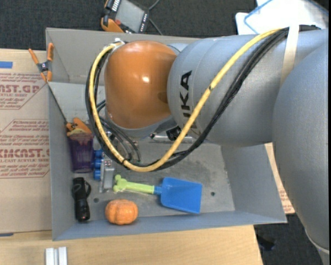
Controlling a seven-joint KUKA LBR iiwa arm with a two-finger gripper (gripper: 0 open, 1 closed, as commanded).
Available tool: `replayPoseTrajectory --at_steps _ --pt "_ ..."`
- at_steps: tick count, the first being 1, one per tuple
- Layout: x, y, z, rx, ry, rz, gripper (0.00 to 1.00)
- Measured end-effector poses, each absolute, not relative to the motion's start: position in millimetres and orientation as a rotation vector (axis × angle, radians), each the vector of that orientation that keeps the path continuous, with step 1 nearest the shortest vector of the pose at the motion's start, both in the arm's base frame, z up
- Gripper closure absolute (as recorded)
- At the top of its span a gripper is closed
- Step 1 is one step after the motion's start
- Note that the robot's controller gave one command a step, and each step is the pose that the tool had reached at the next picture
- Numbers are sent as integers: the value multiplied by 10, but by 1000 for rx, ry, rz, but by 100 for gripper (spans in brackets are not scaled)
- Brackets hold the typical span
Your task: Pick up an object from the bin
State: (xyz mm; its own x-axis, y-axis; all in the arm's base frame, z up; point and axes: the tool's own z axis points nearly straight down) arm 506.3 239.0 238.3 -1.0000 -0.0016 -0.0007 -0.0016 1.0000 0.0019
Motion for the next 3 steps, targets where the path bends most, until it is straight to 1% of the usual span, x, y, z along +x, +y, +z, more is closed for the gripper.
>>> replayPoseTrajectory --at_steps 1,2,3 --pt "5063 2391 2383 -3 3141 3 0" --pt "4868 2303 1662 -56 3144 1 0" --pt "4976 2314 1645 -67 3134 7 0"
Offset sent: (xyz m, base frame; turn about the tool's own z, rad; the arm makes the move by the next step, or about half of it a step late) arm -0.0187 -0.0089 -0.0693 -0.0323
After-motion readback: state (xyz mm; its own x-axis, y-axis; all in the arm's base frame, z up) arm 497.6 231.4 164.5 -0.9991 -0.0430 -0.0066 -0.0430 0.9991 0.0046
